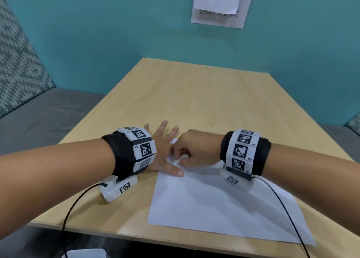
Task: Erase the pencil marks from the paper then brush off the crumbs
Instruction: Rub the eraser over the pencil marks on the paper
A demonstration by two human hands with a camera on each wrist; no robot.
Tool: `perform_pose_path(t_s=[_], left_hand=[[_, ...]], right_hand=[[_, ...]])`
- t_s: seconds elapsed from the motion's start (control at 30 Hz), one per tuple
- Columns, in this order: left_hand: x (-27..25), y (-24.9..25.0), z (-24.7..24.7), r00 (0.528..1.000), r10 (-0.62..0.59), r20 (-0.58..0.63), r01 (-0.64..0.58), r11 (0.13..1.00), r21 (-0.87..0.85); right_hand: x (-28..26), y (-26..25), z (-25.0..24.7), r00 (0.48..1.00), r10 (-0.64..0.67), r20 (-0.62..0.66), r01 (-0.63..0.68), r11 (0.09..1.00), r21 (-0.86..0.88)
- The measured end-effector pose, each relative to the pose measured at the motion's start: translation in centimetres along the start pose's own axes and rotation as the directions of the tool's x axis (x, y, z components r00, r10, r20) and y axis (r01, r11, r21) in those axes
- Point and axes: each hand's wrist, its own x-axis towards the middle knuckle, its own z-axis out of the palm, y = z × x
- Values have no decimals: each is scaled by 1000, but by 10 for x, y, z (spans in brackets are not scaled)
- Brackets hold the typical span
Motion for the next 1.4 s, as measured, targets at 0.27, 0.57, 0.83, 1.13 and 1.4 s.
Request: perform_pose_path(t_s=[0.27, 0.57, 0.83, 1.13, 1.4], left_hand=[[-1, 0, 2, 1000, -9, -2, 9, 1000, -27], [2, -2, 5, 1000, -8, 4, 8, 999, -40], [-2, 4, 3, 999, -45, 30, 46, 998, -34], [-4, 8, 5, 998, -58, 16, 58, 997, -52], [-1, 7, 7, 997, -70, 23, 71, 997, -34]], right_hand=[[-7, -4, 3, 1000, -24, 20, 24, 1000, -18], [-16, 6, 3, 999, 51, -2, -51, 998, -32], [-12, 19, -5, 994, 106, -10, -106, 992, -67], [-13, 19, -6, 995, 103, -8, -103, 993, -63], [-19, 24, -10, 988, 140, -61, -145, 986, -79]])
